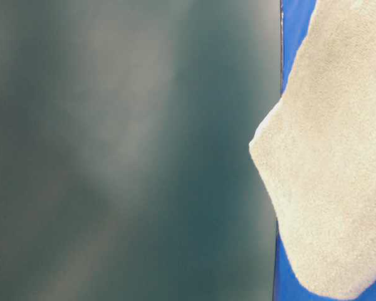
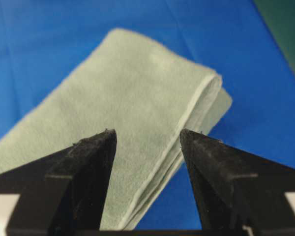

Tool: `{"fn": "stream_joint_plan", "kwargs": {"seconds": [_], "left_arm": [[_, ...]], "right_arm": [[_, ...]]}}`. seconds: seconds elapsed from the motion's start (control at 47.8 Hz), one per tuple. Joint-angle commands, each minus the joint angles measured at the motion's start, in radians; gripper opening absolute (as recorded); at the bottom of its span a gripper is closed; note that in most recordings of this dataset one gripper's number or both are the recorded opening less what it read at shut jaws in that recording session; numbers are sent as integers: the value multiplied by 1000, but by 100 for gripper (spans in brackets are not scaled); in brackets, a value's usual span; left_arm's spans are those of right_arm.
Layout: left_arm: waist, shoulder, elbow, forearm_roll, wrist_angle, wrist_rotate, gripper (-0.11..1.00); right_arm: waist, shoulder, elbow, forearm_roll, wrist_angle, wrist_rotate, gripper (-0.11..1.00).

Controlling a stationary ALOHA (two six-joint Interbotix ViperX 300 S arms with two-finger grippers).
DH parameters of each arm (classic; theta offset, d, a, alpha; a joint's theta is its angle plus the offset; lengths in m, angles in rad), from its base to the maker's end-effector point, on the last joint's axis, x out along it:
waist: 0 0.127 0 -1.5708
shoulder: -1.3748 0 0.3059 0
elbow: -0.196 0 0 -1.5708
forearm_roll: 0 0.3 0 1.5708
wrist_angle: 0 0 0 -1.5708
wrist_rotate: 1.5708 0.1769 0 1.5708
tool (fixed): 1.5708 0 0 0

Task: Fold a bath towel.

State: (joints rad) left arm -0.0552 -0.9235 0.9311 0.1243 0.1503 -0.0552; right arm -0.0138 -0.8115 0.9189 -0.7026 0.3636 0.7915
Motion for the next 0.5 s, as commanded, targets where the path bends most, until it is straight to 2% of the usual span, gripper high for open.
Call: {"fn": "stream_joint_plan", "kwargs": {"seconds": [0.0,0.251,0.481], "left_arm": [[-2,-71,43,0,-8,-5,66],[-2,-267,227,-9,-31,-35,66],[-2,-382,371,-11,-86,-81,66]], "right_arm": [[-2,-58,15,-14,-9,2,59],[-5,-245,172,-20,-25,6,59],[-61,-380,313,-15,-89,32,58]]}}
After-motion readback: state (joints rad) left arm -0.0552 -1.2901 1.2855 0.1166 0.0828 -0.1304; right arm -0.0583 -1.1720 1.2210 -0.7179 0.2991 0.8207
